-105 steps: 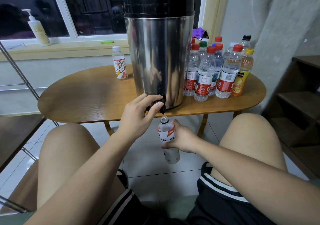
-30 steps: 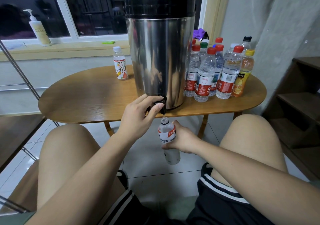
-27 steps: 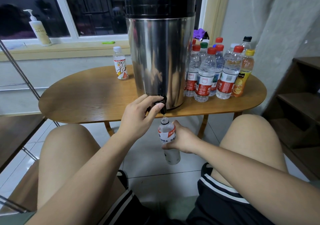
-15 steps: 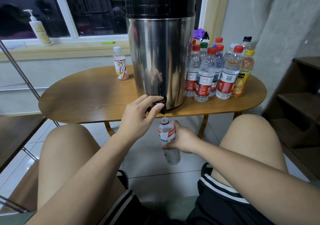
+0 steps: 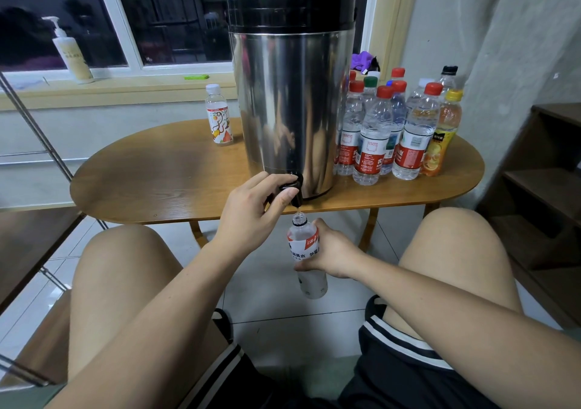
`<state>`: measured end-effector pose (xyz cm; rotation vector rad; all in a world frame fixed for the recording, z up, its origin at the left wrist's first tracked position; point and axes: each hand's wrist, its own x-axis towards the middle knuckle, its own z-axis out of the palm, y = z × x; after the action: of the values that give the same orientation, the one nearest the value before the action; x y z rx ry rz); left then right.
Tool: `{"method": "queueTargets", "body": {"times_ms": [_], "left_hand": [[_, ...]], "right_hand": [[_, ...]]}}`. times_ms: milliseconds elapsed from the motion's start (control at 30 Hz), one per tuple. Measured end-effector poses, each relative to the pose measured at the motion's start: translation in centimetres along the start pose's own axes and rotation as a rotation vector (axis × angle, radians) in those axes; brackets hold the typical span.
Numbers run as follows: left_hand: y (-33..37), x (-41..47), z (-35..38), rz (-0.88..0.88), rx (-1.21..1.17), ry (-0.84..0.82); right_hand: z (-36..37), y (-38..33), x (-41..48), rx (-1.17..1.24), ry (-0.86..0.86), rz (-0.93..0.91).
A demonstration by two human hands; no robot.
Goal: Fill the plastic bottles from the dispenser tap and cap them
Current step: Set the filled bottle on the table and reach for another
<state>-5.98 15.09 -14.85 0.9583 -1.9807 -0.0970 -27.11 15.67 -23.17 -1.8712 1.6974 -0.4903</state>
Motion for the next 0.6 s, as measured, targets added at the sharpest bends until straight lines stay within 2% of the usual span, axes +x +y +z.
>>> {"method": "queueTargets", "body": {"times_ms": [600], "left_hand": [[-0.02,0.04,0.05,-0.016,-0.003,-0.008]], "right_hand": [[0.16,0.23,0.26,0.016,-0.009,0.019]]}}
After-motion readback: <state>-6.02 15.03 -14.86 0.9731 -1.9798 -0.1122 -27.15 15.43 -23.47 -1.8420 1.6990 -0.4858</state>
